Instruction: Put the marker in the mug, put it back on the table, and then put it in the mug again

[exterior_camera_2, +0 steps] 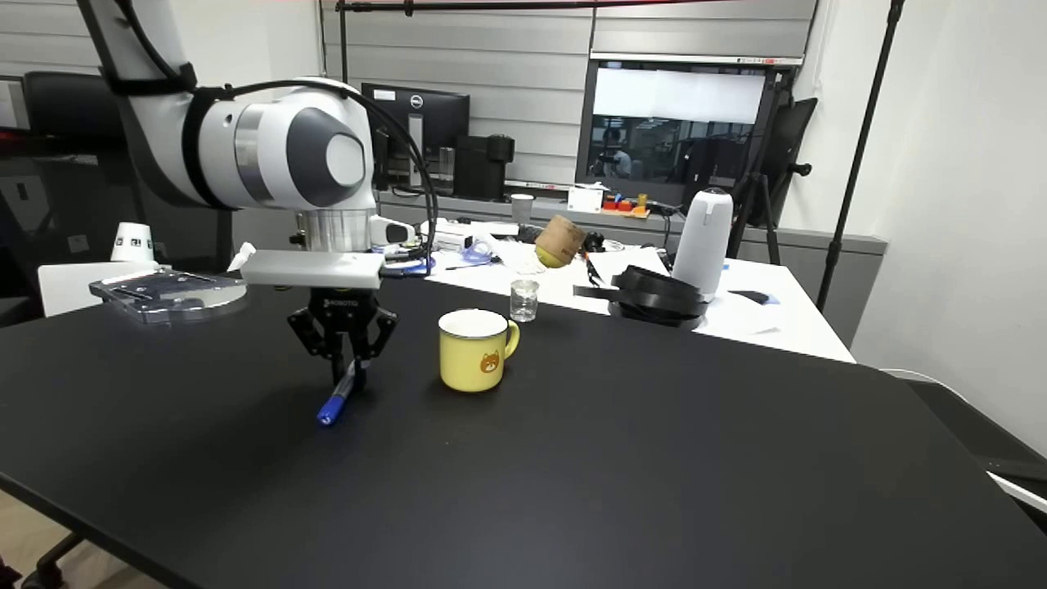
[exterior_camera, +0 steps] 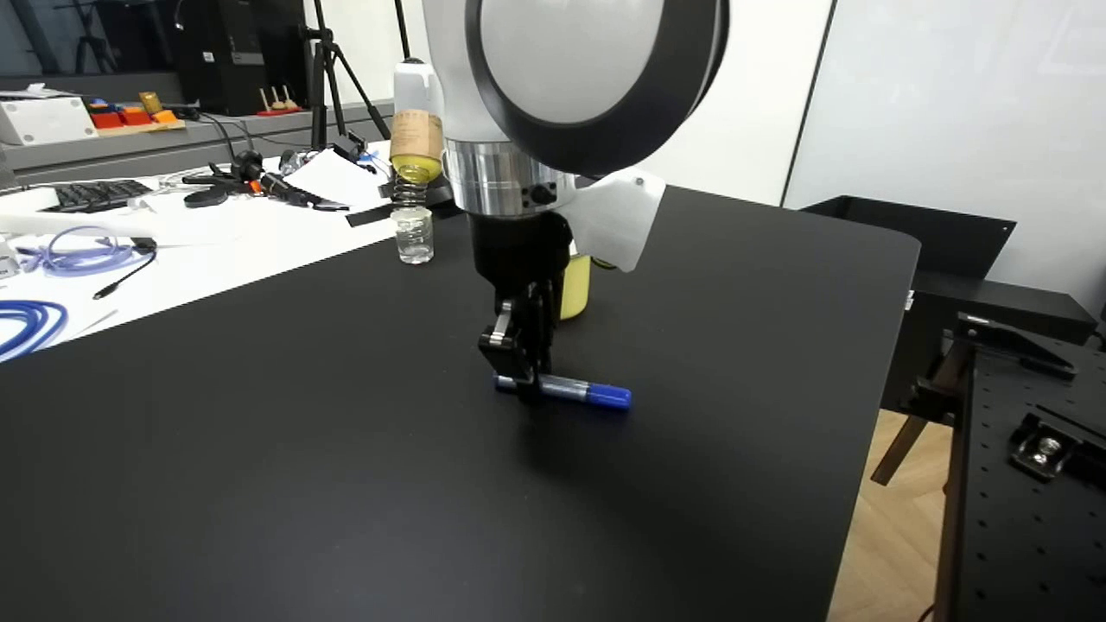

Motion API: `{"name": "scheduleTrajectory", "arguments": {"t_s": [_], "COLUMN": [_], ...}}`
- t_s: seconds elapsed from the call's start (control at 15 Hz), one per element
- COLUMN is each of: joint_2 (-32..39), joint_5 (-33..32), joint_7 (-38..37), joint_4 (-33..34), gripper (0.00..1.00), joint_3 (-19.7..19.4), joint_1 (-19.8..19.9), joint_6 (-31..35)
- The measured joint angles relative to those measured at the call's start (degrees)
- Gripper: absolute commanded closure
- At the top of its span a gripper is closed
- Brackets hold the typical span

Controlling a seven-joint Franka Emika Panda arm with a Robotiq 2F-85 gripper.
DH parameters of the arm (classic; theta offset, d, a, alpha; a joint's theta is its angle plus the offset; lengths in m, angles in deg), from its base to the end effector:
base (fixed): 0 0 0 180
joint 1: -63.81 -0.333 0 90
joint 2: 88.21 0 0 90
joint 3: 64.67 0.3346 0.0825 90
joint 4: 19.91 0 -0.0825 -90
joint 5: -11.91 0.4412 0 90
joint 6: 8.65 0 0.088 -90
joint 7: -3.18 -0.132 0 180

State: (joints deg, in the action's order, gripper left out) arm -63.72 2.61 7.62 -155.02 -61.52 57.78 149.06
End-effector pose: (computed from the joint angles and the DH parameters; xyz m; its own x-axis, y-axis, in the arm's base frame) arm 0.5202 0.0923 0.0840 0.9267 0.3742 -0.0358 0.3753 -0.9264 0.0312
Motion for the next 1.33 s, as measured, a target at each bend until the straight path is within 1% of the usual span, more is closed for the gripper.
{"name": "scheduleTrajectory", "arguments": {"t_s": [0.07,0.47,0.67,0.73,0.87,1.13,1.33], "joint_2": [-0.1,-2.6,-5.8,-7.2,-9.9,-13.3,-13.1], "joint_5": [0.5,0.4,-2.0,-4.0,-10.0,-25.3,-32.8], "joint_7": [0.0,0.0,-0.2,-0.8,-3.3,-13.3,-20.1], "joint_4": [0.0,0.2,0.9,1.1,1.3,2.0,3.2], "gripper": [0.95,0.95,0.95,0.95,0.95,0.95,0.95], "joint_3": [0.1,-0.1,-1.5,-2.5,-5.2,-11.8,-15.6], "joint_1": [0.0,0.0,-0.5,-1.0,-2.2,-5.0,-6.0], "joint_6": [0.1,-0.1,0.0,0.2,1.4,7.6,10.8]}}
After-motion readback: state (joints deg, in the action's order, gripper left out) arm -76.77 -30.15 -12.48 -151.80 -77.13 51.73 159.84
